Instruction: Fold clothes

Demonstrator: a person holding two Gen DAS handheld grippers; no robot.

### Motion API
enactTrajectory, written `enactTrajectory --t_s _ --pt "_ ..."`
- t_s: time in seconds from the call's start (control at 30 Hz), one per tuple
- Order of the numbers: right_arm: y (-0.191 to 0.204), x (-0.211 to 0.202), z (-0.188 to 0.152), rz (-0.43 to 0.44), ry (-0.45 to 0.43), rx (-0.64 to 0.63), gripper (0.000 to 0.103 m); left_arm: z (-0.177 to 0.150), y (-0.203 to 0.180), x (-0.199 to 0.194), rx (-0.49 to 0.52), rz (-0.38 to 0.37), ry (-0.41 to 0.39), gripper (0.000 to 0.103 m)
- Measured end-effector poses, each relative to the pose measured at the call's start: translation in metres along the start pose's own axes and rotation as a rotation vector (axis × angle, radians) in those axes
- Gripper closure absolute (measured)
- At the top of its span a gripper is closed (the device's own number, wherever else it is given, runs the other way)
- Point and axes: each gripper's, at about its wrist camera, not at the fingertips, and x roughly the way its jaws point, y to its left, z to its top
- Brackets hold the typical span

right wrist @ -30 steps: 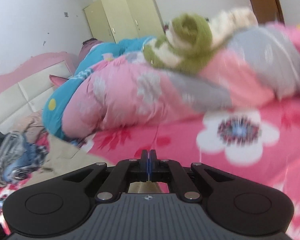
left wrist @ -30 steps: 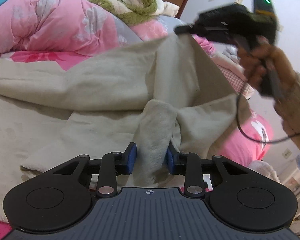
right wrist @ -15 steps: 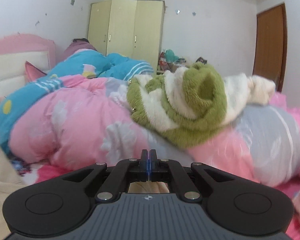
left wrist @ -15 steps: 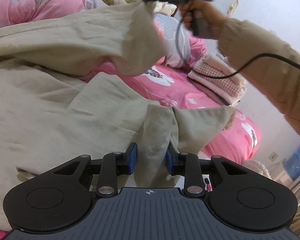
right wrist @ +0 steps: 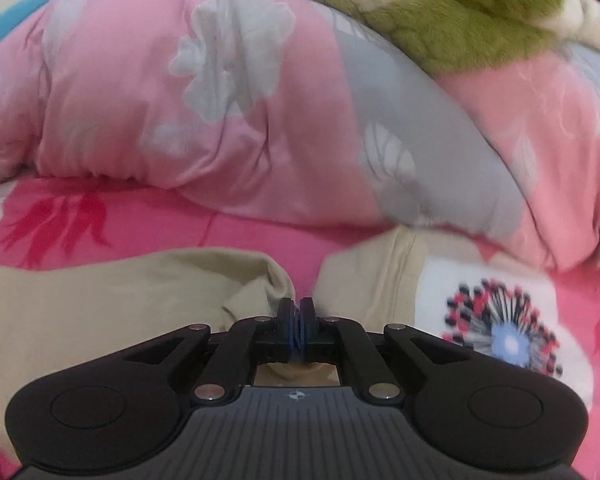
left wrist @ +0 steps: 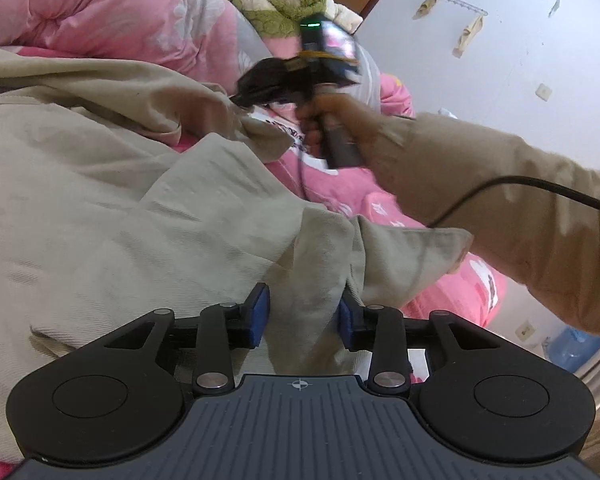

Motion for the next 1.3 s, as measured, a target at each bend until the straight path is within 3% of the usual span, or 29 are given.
enactTrajectory --t_s 0.03,0.1,0.23,0.3,0.43,0.63,0.7,0.77,0.9,1.0,1.23,1.3 --pt "-0.007 -0.012 -0.002 0.022 -0.004 0.022 0.092 0.000 -0.001 0.000 -0.001 0.000 0.000 0.065" --pt "-0.020 -0.041 -0.003 0.060 -0.015 0.072 0.062 0.000 -0.003 -0.002 -0.002 0.003 -0.001 0.060" --pt "-0.049 -0.116 -0.023 0.171 -0.041 0.161 0.051 -0.001 -0.008 -0.008 0.000 0.015 -0.003 0.049" --pt "-0.061 -0.154 -0.043 0.229 -0.036 0.203 0.036 -0.001 -0.011 -0.009 0.002 0.023 -0.004 0.043" --pt "-0.073 -0.203 -0.104 0.319 0.067 0.281 0.027 -0.004 -0.019 -0.018 0.005 0.054 -0.001 0.038" --pt "-0.078 -0.222 -0.193 0.229 0.202 0.422 0.025 -0.012 -0.031 -0.029 0.017 0.137 0.018 0.035" --pt "-0.084 -0.221 -0.213 0.230 0.208 0.510 0.024 -0.014 -0.036 -0.028 0.029 0.175 0.026 0.035" --pt "-0.086 -0.224 -0.226 0.288 0.163 0.579 0.024 -0.015 -0.041 -0.026 0.044 0.212 0.029 0.037" --pt "-0.065 -0.223 -0.230 0.448 0.152 0.601 0.029 -0.018 -0.046 -0.018 0.043 0.230 0.044 0.053" --pt "-0.040 -0.212 -0.226 0.535 0.171 0.584 0.028 -0.022 -0.049 -0.015 0.049 0.235 0.062 0.054" --pt "-0.009 -0.194 -0.209 0.624 0.163 0.570 0.022 -0.025 -0.053 -0.012 0.057 0.222 0.070 0.054" --pt "0.000 -0.191 -0.209 0.642 0.151 0.530 0.031 -0.026 -0.055 -0.010 0.053 0.213 0.070 0.054"
